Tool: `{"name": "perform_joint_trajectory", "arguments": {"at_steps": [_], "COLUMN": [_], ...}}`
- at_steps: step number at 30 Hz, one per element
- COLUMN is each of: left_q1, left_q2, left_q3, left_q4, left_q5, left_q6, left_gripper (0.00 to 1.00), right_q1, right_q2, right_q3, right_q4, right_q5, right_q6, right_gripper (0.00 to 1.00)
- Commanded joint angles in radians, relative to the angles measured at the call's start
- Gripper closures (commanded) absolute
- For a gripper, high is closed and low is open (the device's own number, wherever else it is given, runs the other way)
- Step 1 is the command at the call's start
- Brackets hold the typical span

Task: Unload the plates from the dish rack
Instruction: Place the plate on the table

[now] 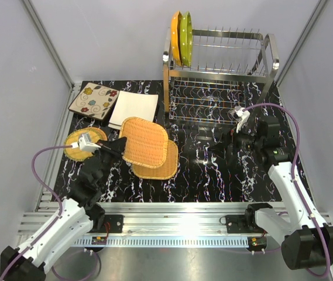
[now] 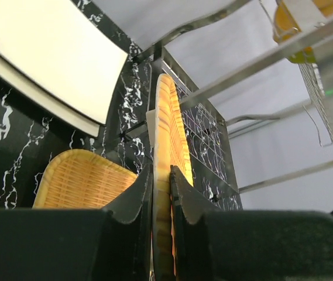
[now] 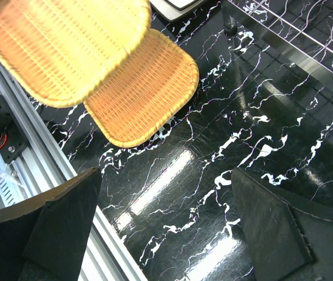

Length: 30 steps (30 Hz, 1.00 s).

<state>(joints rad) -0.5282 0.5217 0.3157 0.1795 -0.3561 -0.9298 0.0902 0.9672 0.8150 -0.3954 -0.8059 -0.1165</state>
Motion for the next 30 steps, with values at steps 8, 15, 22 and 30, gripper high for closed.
{"name": "perform_joint_trajectory", "arguments": {"at_steps": [8, 15, 22, 30], "left_q1": [0.093, 0.094, 0.096, 0.093], "left_q2": [0.112, 0.173, 0.271, 0.406], "left_q3": [-0.153, -0.242, -0.259, -0.257], "left_q4": [0.437, 0.549, 0.621, 0.736], "left_q5": [0.146, 0.138, 0.163, 0.175], "left_q6": [-0.237, -0.267, -0.268, -0.262], "left_gripper": [1.0, 1.0, 1.0, 1.0], "right_q1": [-0.006, -0.007, -0.007, -0.007], "right_q2": [-0.001, 0.007, 0.007, 0.002], "right_q3": [-0.002, -0.008, -0.02, -0.027], "right_q4": [0.013, 0.021, 0.03, 0.03], "right_q5": [-0.021, -0.026, -0.032, -0.035], "right_q6": [0.003, 0.012, 0.018, 0.02], "right_gripper": [0.0, 0.0, 0.0, 0.0]}}
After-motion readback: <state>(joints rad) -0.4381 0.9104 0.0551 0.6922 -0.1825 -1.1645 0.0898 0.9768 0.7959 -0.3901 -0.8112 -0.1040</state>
